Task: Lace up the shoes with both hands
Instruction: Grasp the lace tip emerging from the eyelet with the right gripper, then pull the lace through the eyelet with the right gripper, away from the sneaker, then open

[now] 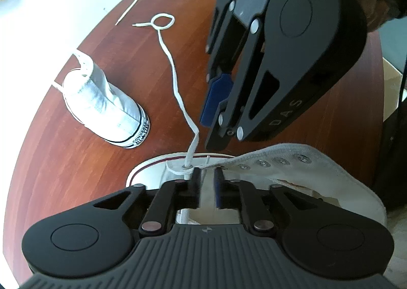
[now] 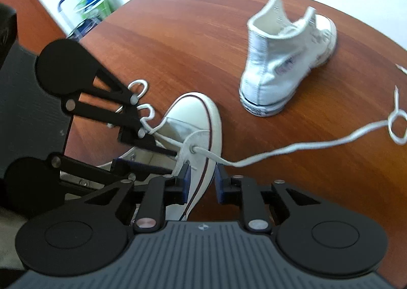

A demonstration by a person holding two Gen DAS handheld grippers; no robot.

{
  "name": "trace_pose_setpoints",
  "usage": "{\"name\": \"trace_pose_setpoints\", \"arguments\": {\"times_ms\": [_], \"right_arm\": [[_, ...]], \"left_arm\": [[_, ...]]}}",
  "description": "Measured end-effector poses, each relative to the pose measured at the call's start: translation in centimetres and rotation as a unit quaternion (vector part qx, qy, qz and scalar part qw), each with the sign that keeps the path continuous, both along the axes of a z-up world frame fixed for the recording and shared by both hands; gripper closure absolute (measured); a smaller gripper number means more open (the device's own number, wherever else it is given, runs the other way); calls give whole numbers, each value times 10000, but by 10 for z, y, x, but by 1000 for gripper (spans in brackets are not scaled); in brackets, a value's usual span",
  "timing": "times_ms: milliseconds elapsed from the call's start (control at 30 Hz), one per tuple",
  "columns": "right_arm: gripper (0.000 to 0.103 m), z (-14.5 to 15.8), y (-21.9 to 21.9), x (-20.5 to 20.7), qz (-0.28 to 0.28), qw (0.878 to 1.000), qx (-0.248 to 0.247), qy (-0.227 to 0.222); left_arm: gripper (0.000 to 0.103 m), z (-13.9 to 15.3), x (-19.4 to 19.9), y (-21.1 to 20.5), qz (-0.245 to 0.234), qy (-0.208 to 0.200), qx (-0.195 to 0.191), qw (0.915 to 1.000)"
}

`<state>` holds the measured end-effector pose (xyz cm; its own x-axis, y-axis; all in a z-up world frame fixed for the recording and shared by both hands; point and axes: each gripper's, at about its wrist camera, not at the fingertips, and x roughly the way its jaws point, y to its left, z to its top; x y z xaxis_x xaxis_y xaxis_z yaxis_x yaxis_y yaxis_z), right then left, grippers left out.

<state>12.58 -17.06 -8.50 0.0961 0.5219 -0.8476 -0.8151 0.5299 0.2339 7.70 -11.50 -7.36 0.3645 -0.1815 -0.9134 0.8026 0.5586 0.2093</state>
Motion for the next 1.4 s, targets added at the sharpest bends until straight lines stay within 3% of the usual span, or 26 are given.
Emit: {"name": "trace_pose_setpoints", "arguments": {"times_ms": [200,467,733,1200,1267,1400], "right_arm": [[82,-3,10,-2,971,9942,-327,-325],[83,-10,24,-11,2300,9678,-605,-825],[89,-15,36,-19,3007,9441,-720,-1140],[95,-22,50,-33,4081,8881,-1105,-1801],[100,-24,52,-34,4197,8809,-1149,-1863],[101,-26,53,-36,4253,8772,-1173,-1894]], "left_arm": [[71,9,-2,1,282,20,-59,9996],[68,32,-18,5,1018,516,-419,9926],[66,23,-35,-2,1328,824,-434,9868],[64,12,-38,5,1850,897,-498,9774],[64,12,-39,6,1909,895,-513,9762],[63,10,-38,8,1970,887,-536,9749]]}}
